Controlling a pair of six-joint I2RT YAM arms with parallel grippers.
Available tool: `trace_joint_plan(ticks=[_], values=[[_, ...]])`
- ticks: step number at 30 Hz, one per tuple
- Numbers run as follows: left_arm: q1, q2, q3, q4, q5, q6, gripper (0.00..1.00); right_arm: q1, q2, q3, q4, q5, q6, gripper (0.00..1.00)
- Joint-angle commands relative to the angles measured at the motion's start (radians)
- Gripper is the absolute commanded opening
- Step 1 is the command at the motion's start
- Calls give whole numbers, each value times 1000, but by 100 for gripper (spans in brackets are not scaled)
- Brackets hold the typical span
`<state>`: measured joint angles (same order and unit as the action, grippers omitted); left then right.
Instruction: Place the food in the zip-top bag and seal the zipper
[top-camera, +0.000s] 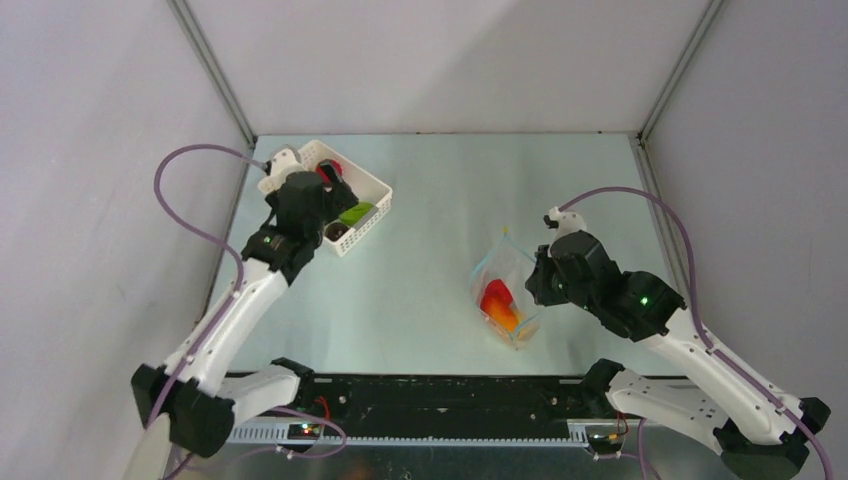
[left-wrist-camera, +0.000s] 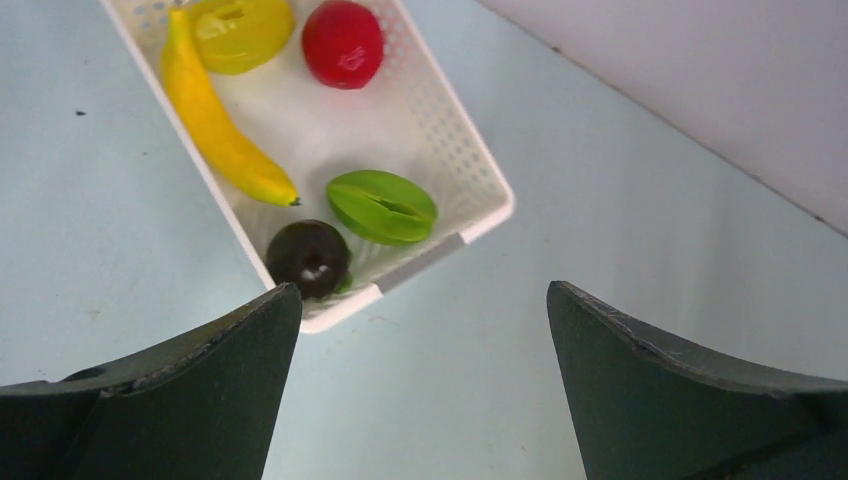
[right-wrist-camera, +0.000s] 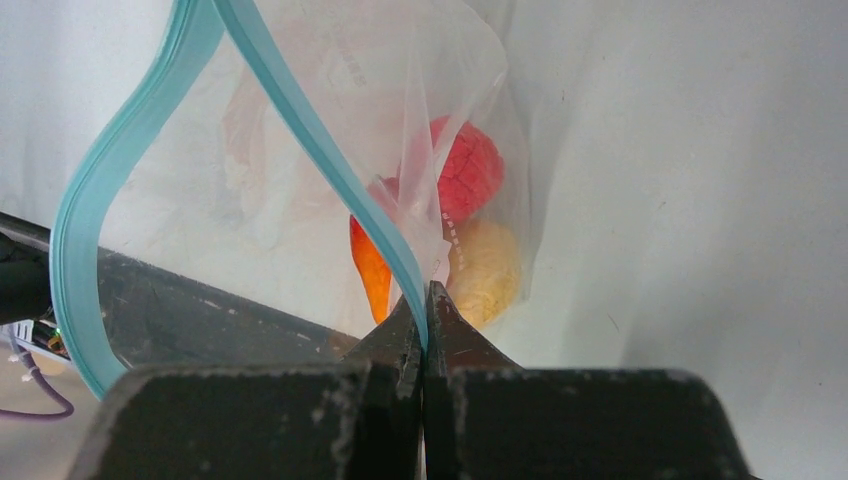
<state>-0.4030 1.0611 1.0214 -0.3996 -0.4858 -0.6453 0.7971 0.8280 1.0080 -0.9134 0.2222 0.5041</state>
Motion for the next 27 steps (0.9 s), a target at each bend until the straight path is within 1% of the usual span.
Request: trace_joint_plan(ticks=[1,4,5,6,7,8,9,10,11,12,13,14,15,16,18,21,23,27], values=[[128,128,64,49,121,48,100,1,-14,-9,11,32,28,0],[194,249,154,24,195,79,100,0,-22,-9,-6,34,37,0],[224,319,180,-4,231,82,100,0,-27,-9,-9,32,38,0],[237,392,240,-25,242,83,100,0,-31,-9,-11,31,38,0],[258,428,271,-66,269,87,100,1,-38,-10,-10,28,39,0],[268,498,329,-78,291,110,100,0,-41,-10,-6,23,38,0],[286,529,350,-83,342,126,100,0,-47,-10,-6,20,39,0],[293,600,388,-77,428,184,100,0,-49,-9,-4,15,40,0],[310,626,431,-67,491,221,100,-1,-52,-9,-3,13,41,0],[318,693,459,-75,599,297,100,-2,-52,-9,-4,11,42,0],[330,728,534,-125,633,330,100,-2,-52,-9,-4,9,42,0],[333,783,566,-156,679,408,100,-1,-51,-9,-5,8,42,0],[336,803,611,-193,690,451,100,-2,-49,-9,-5,4,43,0],[337,828,625,-201,686,523,100,-2,-46,-10,-5,2,45,0],[352,856,664,-244,686,606,100,-3,-41,-9,-5,-2,48,0],[383,884,710,-280,745,693,100,-4,-34,-9,-2,-6,51,0],[398,910,733,-311,801,726,100,-6,-27,-8,2,-5,50,0],[400,955,732,-323,811,726,100,-8,-8,-8,15,-10,48,0]])
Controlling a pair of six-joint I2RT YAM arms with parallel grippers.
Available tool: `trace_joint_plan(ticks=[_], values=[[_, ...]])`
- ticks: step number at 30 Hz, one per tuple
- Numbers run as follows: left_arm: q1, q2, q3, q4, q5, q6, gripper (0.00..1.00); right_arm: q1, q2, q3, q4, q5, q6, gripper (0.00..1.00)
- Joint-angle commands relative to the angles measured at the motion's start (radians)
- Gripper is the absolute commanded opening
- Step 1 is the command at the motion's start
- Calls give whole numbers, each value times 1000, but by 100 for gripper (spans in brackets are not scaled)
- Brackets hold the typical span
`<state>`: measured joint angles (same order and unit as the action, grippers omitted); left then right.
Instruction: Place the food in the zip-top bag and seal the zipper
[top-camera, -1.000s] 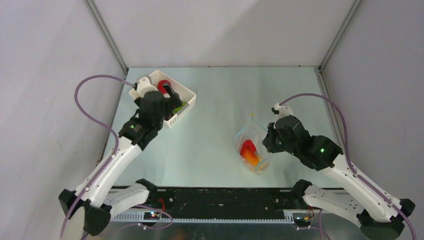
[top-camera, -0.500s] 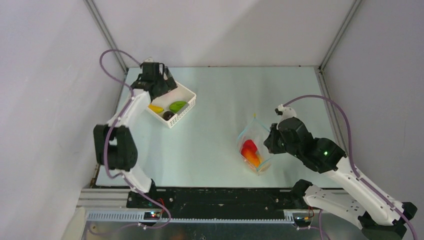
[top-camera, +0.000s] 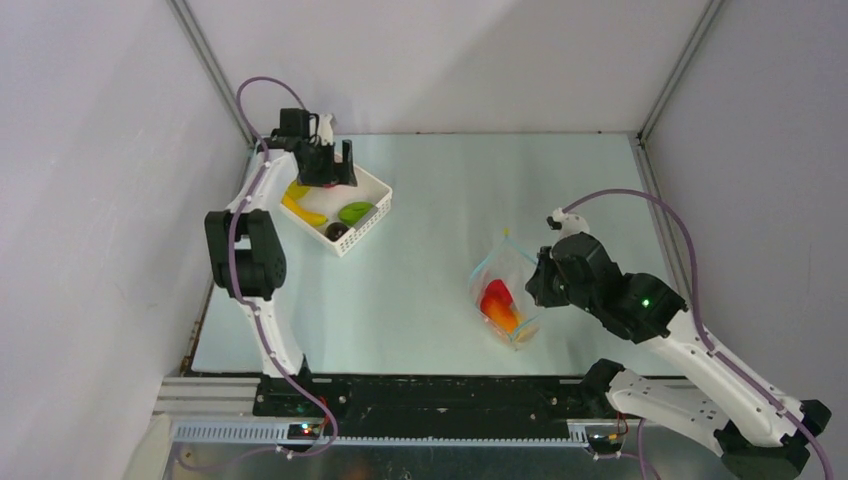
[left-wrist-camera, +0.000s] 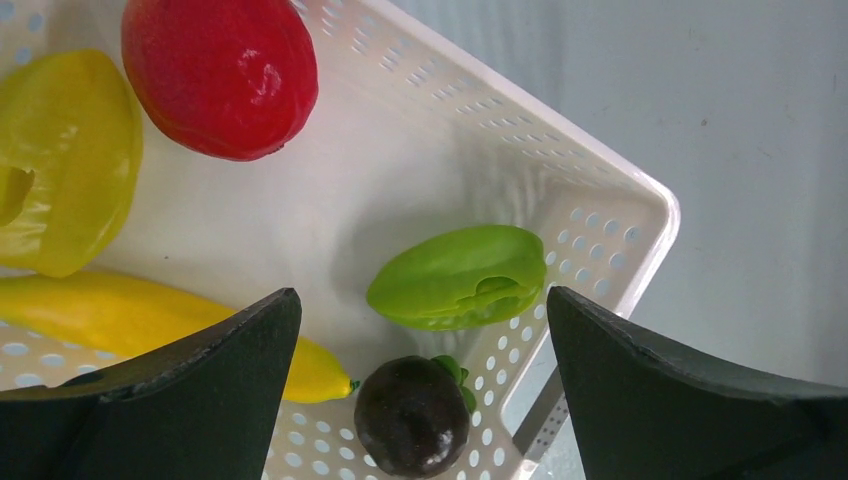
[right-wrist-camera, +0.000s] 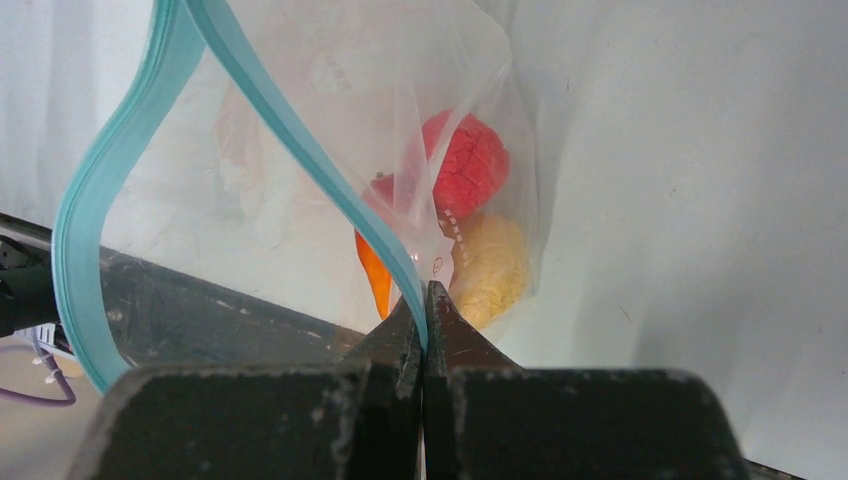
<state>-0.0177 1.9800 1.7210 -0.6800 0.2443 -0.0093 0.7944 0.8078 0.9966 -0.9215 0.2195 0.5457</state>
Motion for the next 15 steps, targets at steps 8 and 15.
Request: trace_joint_plan(ticks=[8,15], values=[[15,103,16,-25,177,18,100,-9,38,11,34,-18,6,0],[15,131,18,-18,189,-29,95,-9,31,11,38,-26,6,0]])
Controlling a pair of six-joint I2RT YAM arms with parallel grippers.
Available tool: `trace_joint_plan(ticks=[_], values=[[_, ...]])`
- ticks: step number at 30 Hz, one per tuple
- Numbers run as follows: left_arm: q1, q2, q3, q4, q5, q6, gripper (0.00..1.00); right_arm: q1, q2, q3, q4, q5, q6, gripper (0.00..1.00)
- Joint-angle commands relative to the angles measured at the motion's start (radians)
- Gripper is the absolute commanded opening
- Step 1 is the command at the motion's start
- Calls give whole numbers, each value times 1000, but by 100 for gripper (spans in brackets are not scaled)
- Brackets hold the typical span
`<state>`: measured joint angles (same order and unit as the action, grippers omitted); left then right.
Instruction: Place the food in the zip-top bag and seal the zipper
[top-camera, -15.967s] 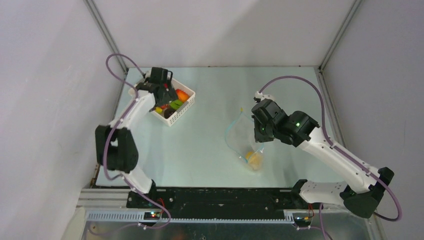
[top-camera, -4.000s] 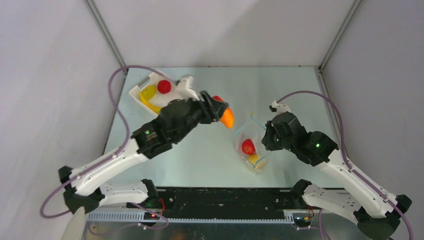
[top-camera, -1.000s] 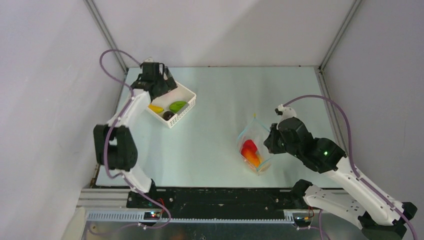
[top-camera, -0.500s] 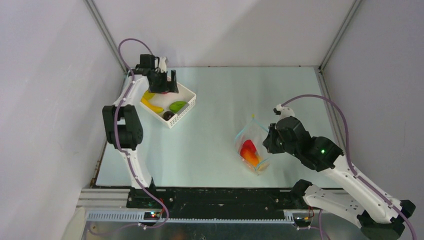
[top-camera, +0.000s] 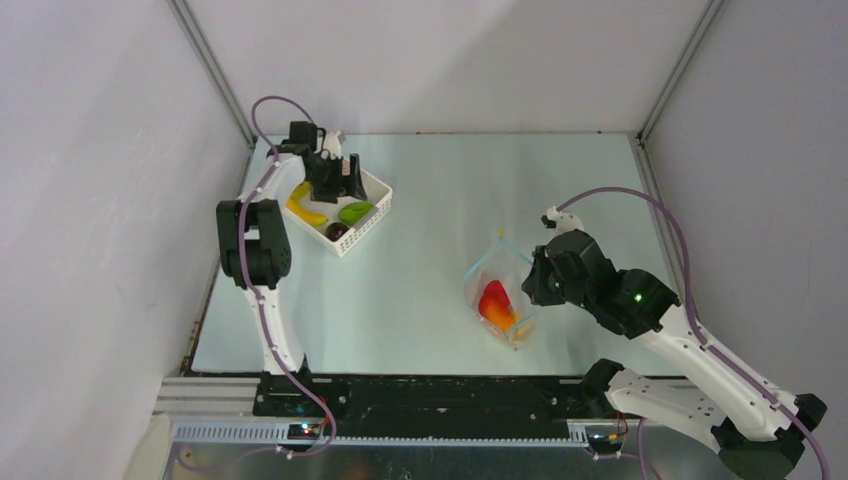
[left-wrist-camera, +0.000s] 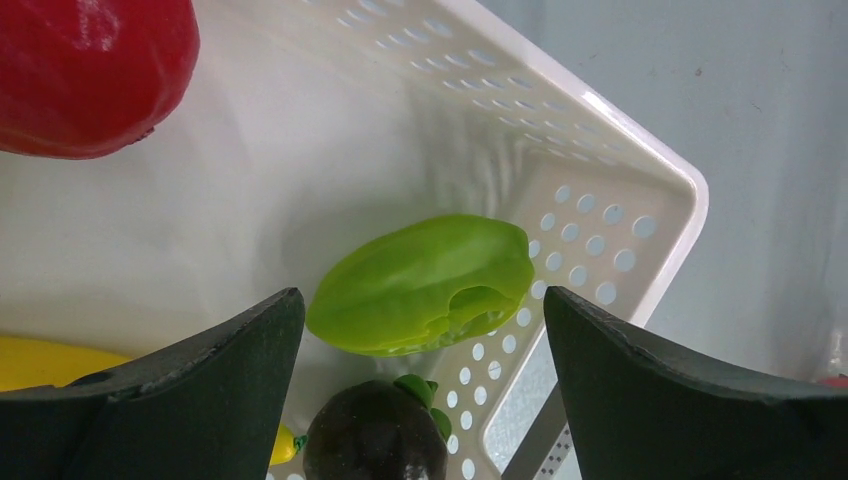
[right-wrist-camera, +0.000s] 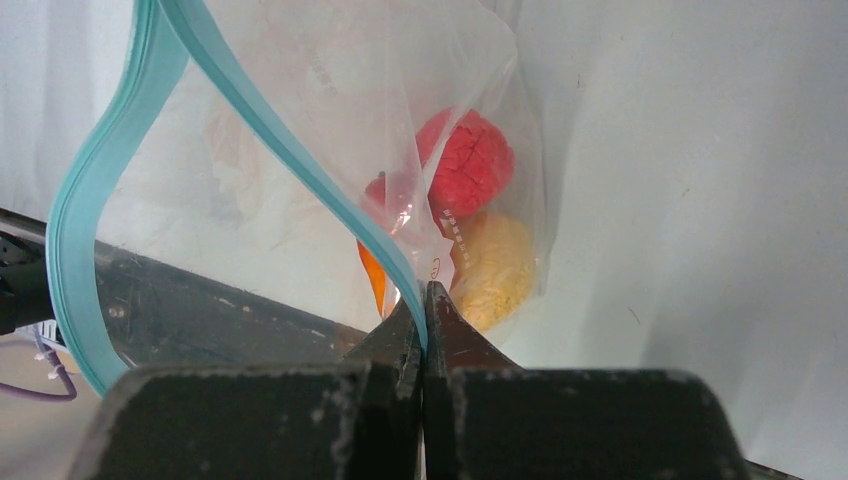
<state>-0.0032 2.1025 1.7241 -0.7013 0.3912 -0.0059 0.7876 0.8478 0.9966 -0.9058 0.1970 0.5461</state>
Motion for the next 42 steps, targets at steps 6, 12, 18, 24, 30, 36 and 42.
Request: trace_joint_plan(ticks=[6,12,18,24,30,36,42], values=[[0,42,17,-27,52,-16,89,-2,-18,11,9,9,6,0],[0,56,8,-10,74,-25,87,-3,1,11,20,-2,7,0],[0,66,-27,38,124,-42,83,-3,24,10,22,0,15,0],[0,53,-57,59,124,-44,79,-2,46,11,47,-17,19,0],[0,14,-114,122,165,-52,78,-3,73,11,65,-29,27,0],[0,19,-114,116,169,-61,72,2,81,11,70,-32,35,0],[0,-5,-134,99,135,-66,69,3,74,11,61,-21,39,0]])
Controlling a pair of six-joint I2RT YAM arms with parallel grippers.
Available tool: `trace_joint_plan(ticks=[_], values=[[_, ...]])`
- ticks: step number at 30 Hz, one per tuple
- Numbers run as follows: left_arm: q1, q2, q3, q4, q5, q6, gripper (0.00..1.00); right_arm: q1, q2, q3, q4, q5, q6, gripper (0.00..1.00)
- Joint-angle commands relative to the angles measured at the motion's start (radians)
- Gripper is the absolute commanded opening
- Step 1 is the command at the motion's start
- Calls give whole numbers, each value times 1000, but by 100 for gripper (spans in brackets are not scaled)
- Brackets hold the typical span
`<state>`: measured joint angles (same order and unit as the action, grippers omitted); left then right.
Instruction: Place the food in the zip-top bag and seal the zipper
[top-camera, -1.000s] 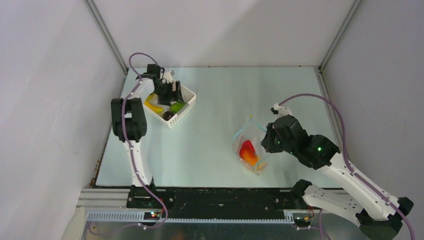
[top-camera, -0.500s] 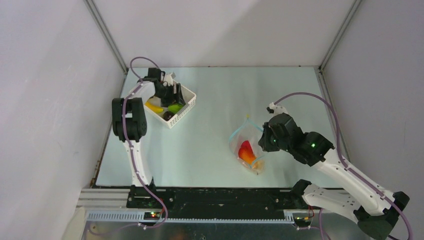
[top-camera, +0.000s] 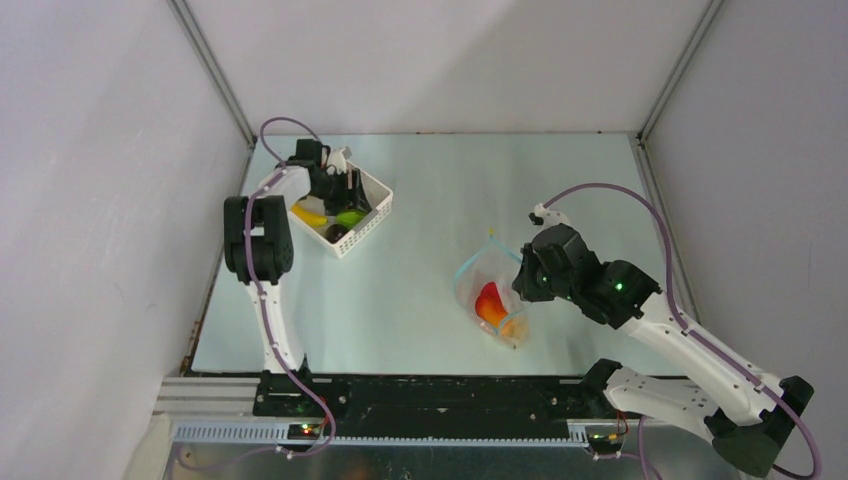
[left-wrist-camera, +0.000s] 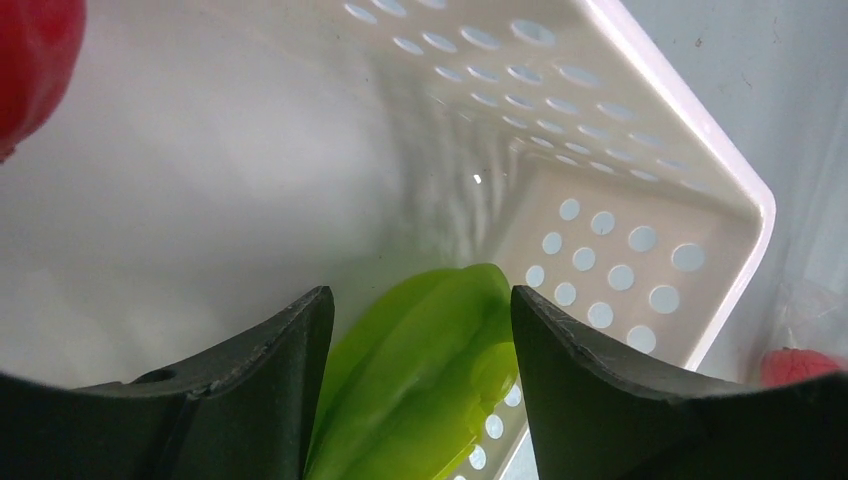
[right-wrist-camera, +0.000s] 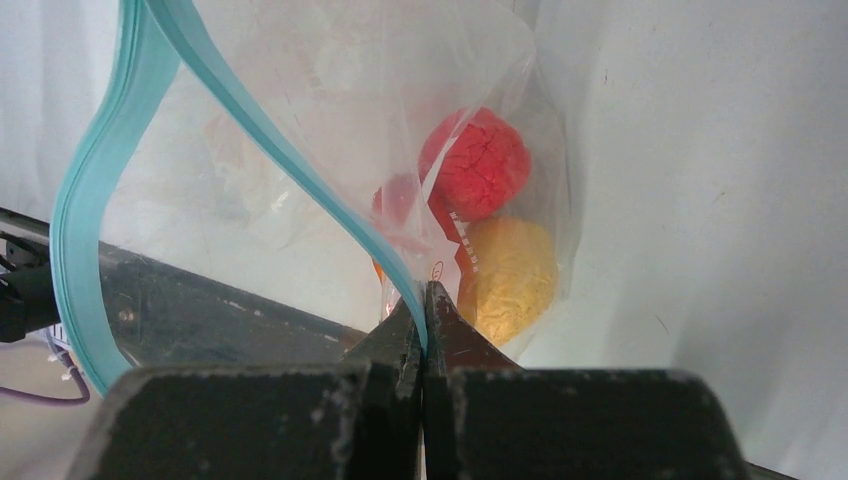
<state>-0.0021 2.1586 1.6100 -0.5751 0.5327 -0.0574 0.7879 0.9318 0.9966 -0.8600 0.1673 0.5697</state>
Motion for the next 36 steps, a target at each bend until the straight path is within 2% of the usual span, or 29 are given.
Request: trace_joint_plan(ticks=[1,6,13,19,22,28,36], values=[[-1,-74,-27,-34,-14,-8,69,2,-11,11,14,10,15,0],[-1,-145,-73,-42,-119,3,70,4,-9,11,31,6,9,0],[-1,-189,-123,-31,-184,-46,73,1,-5,11,53,-4,-2,0],[-1,-196,-84,-77,-390,-122,74,1,-21,11,37,12,0,0],[-1,-212,-86,-78,-439,-175,74,2,-31,11,30,17,1,0],[28,-291,-140,-16,-351,-212,75,2,-36,11,18,26,1,0],[26,-288,-191,-32,-256,-102,78,3,-38,11,16,32,-4,0]])
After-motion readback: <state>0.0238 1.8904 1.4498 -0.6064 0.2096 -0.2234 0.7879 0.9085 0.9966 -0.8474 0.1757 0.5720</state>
